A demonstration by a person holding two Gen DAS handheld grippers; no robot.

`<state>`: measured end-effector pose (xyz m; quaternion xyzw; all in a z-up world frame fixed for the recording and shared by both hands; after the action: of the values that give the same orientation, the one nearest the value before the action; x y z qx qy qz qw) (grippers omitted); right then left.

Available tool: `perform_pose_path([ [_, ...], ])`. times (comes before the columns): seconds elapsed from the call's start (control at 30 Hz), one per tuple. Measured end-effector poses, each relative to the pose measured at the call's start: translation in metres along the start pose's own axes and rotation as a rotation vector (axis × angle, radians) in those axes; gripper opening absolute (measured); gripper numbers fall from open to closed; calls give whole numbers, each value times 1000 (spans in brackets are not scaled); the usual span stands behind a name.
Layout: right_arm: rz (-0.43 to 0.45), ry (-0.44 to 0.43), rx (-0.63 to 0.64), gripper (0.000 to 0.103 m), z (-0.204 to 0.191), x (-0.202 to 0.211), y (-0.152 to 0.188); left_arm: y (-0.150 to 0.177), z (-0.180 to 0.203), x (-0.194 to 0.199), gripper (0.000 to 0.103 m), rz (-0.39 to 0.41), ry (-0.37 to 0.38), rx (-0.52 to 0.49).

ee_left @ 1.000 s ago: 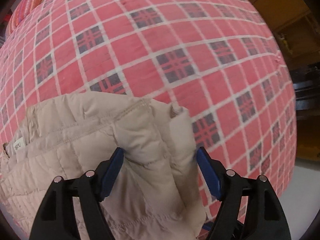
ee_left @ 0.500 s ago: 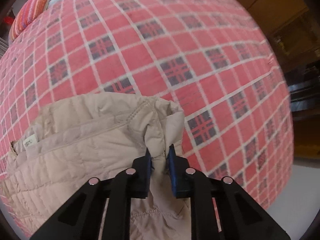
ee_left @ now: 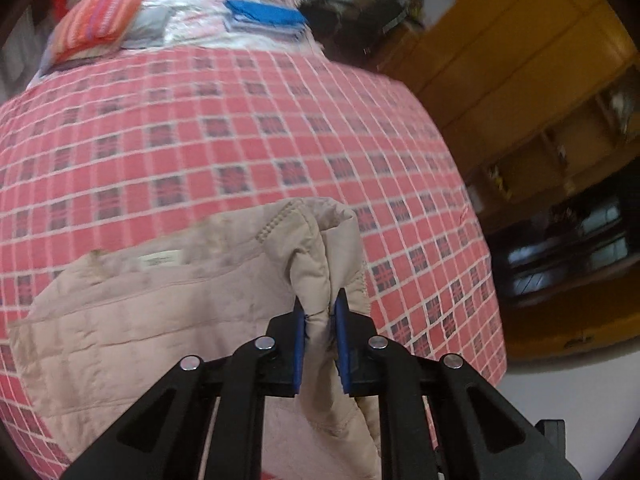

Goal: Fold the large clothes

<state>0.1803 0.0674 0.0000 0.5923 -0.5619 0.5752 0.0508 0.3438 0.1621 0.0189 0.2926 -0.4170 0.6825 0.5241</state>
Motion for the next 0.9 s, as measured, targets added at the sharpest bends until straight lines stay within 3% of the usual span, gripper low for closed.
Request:
perform_pose_path([
  [0.23,-84,-94,96,16,-48,-51,-24,10,-97,35,13,62,14,134],
  [0.4,-149,-130,122,16,-70,-89,-28,22,-159,30,13,70,40,221],
  [0.63,-219,-144,123,16,-76,-132,-20,38,-206,2,14,73,79,283],
  [0.9,-288,-179,98,16,-74,-174,-6,61,-252,-13,36,101,165,361],
])
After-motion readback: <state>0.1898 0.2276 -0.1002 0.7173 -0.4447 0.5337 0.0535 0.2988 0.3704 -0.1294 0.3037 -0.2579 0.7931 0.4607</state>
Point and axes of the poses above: each gripper's, at about its wrist camera, not at the fingertips, and x roughly against the way its jaws point, z to its right, y to its underside, the point moved 6 cm from there along -x, roughly the way its jaws point, and after that the axes turned 7 degrees about x, right-handed, at the moved point
